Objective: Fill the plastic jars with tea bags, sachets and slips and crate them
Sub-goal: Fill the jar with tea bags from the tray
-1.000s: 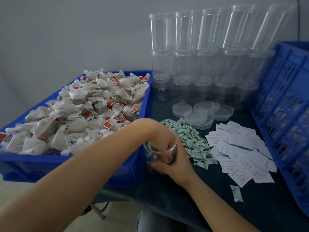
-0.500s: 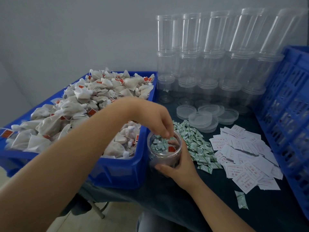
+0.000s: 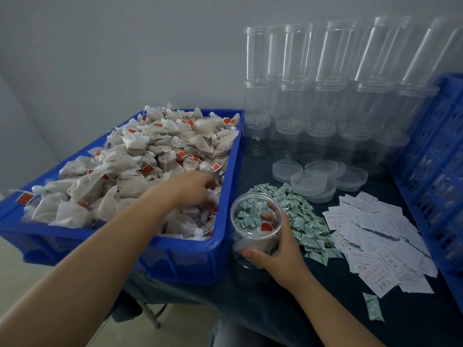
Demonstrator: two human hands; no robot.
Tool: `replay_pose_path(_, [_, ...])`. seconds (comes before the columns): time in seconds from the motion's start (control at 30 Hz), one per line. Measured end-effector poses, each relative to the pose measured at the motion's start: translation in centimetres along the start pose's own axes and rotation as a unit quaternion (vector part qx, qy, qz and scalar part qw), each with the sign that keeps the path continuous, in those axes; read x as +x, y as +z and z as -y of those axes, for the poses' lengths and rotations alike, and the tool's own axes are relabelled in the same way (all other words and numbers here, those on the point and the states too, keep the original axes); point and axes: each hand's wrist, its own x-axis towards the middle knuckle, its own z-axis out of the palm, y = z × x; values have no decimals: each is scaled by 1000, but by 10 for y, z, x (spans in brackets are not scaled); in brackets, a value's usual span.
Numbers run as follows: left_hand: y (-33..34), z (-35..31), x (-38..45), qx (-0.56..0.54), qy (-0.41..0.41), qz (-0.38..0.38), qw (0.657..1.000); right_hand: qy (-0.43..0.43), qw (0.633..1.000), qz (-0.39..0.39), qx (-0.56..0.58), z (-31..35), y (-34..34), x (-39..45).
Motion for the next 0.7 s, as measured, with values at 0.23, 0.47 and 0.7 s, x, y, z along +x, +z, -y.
replay_pose_path(0.23, [13,1,3,58,4,-11,998,0,1000,-1,2,-2,0,-1])
replay_pose_path(0.47, [11,5,-1,8,11,-60,998,3,1000,-5,-4,-2,-1,0])
replay_pose_path(0.7, [9,13,-3,-19,1,-93,995,1,1000,-5,-6,-2,0,0])
